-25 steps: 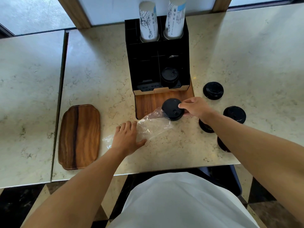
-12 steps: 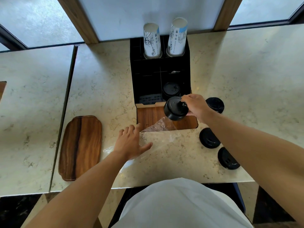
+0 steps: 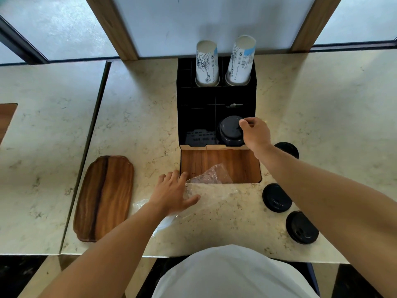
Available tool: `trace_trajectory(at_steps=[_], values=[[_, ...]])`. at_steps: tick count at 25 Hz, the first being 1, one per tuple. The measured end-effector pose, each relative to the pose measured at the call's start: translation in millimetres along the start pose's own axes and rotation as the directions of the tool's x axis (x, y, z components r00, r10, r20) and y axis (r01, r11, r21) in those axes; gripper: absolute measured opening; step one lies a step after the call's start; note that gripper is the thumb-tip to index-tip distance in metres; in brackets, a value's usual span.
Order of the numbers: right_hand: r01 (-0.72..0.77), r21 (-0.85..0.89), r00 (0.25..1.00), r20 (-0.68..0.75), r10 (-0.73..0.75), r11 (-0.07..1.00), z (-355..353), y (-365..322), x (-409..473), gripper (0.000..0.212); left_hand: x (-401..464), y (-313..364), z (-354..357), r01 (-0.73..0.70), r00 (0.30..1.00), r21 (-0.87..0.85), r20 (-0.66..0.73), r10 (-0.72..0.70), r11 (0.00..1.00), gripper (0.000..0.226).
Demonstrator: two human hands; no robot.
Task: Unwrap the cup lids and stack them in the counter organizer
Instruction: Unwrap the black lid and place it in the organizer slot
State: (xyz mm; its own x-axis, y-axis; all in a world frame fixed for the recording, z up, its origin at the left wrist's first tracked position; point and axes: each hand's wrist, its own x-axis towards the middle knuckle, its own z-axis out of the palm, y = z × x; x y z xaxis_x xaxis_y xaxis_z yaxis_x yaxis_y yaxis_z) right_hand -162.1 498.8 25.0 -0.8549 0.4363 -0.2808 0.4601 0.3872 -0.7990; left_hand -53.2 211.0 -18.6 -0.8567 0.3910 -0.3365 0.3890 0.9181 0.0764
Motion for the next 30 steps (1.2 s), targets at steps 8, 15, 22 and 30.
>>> trace_trajectory(at_steps=[8,15,22,30], values=[[0.024,-0.035,0.999,-0.045,-0.026,0.999,16,-10,15,0.038,0,-8,9,-0.040,0.999,0.013,0.024,0.040,0.999,0.096],[0.003,-0.056,0.999,-0.033,-0.005,0.998,31,-13,26,0.040,4,-9,13,-0.079,0.997,-0.020,-0.002,0.079,0.997,0.091],[-0.012,-0.112,1.000,-0.009,0.011,0.994,37,-10,37,0.040,10,-9,19,-0.052,0.999,-0.016,0.011,0.052,0.998,0.096],[-0.068,-0.100,0.998,-0.001,0.068,0.993,39,-11,42,0.033,9,-6,26,-0.051,0.998,-0.002,-0.043,0.051,0.999,0.080]])
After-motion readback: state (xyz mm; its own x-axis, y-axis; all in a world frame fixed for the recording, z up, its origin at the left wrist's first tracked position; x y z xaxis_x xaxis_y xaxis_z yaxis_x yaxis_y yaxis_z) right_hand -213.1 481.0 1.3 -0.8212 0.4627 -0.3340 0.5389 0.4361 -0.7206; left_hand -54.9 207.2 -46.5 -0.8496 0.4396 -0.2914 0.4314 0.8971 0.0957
